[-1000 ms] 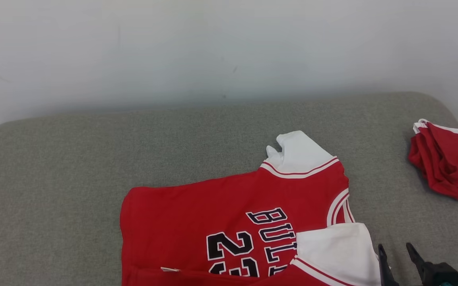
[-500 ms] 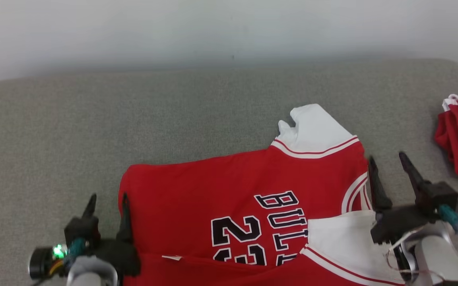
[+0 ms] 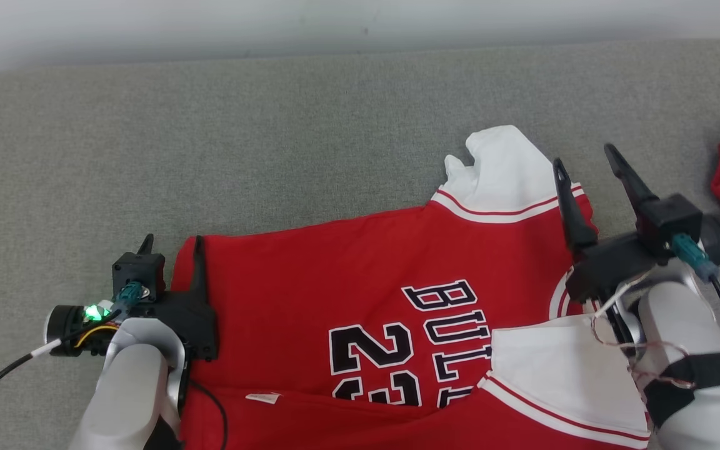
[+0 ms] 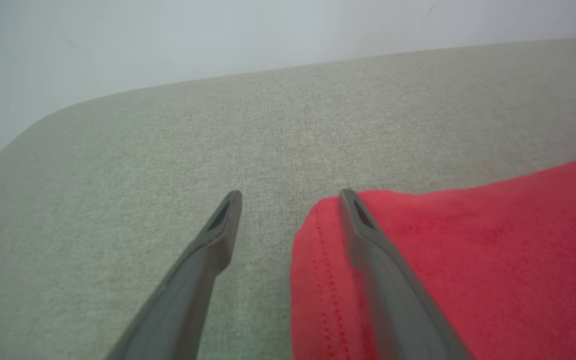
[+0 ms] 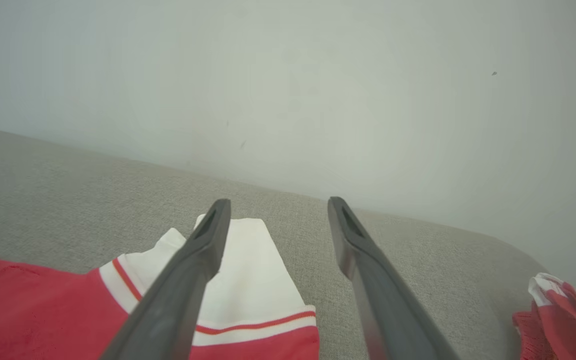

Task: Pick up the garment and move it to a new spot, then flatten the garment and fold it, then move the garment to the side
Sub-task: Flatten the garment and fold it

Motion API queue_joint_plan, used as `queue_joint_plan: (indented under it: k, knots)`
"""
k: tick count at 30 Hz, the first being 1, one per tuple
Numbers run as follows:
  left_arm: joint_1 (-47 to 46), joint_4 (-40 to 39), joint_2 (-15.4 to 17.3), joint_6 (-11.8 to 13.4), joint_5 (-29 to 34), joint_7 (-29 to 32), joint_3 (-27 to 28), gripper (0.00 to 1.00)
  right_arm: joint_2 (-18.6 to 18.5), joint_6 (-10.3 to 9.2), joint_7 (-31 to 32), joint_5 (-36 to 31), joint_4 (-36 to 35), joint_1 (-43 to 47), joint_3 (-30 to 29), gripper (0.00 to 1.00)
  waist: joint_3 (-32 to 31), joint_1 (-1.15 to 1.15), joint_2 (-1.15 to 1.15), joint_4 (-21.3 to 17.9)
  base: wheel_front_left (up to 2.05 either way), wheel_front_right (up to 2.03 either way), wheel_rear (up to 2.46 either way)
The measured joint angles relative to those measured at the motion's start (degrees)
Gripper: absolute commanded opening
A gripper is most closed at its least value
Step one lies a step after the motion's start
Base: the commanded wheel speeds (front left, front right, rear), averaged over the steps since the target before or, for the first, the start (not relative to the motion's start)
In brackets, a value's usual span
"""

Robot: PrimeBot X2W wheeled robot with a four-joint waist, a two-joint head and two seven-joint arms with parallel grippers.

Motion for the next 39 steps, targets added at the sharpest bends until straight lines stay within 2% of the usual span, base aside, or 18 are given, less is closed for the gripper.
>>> queue_joint_plan:
  k: [10, 11, 13, 14, 15, 16, 17, 29, 33, 39]
  knots:
    - [-4.0, 6.5, -1.3, -0.1, -0.6, 1.0, -2.0, 1.00, -3.5, 0.00, 0.0, 0.0, 8.0, -11.4, 6.6, 1.00, 2.0, -0.01, 0.00, 1.1, 0.00, 0.00, 0.00]
    - [-4.2, 7.0, -1.4, -0.1, -0.7, 1.0, -2.1, 0.96, -3.6, 0.00, 0.0, 0.1, 8.5, -12.0, 7.3, 1.00, 2.0, -0.01, 0.00, 1.3, 0.00, 0.00, 0.00]
    - [-4.9, 7.8, -1.5, -0.2, -1.1, 1.0, -2.3, 0.77, -3.7, 0.00, 0.2, 0.6, 10.3, -13.4, 8.3, 1.00, 2.1, -0.01, 0.00, 1.8, 0.00, 0.00, 0.00]
    - [-5.2, 8.2, -1.5, -0.2, -1.1, 1.0, -2.4, 0.63, -3.7, 0.00, 0.7, 1.3, 11.3, -14.2, 8.9, 1.00, 2.1, -0.01, 0.00, 2.0, 0.00, 0.00, 0.00]
    - [-5.5, 8.6, -1.6, -0.5, -1.4, 1.2, -2.5, 0.42, -3.7, 0.00, 1.3, 1.7, 12.2, -14.9, 9.6, 1.00, 2.1, -0.01, 0.00, 2.1, 0.00, 0.00, 0.00]
    - [-5.8, 9.0, -1.7, -0.6, -1.4, 1.5, -2.8, 0.31, -3.8, 0.00, 2.2, 2.0, 13.3, -15.8, 10.4, 1.00, 2.2, -0.01, 0.00, 2.3, 0.00, 0.00, 0.00]
    - [-6.1, 9.3, -1.9, -0.9, -1.7, 1.6, -2.8, 0.01, -3.9, 0.00, 3.7, 2.5, 14.4, -16.7, 11.3, 1.00, 2.3, -0.01, 0.00, 2.5, 0.00, 0.00, 0.00]
    - [-7.6, 8.7, -2.6, -0.9, -2.8, 0.9, -6.2, 0.00, -6.9, 0.00, 20.6, 13.3, 23.3, -25.6, 21.7, 1.00, 3.4, -0.01, 0.00, 5.4, 0.00, 0.00, 0.00]
    - [-7.7, 7.0, -2.6, -1.1, -4.1, 0.5, -7.6, 0.00, -8.5, 0.00, 23.8, 16.0, 24.9, -27.5, 24.1, 1.00, 3.8, -0.01, 0.00, 6.6, 0.00, 0.00, 0.00]
    - [-7.7, 4.1, -2.6, -0.8, -7.0, 0.2, -11.2, 0.00, -9.0, 0.00, 27.2, 20.4, 26.6, -28.5, 27.3, 1.00, 4.9, -0.01, -0.01, 8.1, 0.00, 0.00, 0.00]
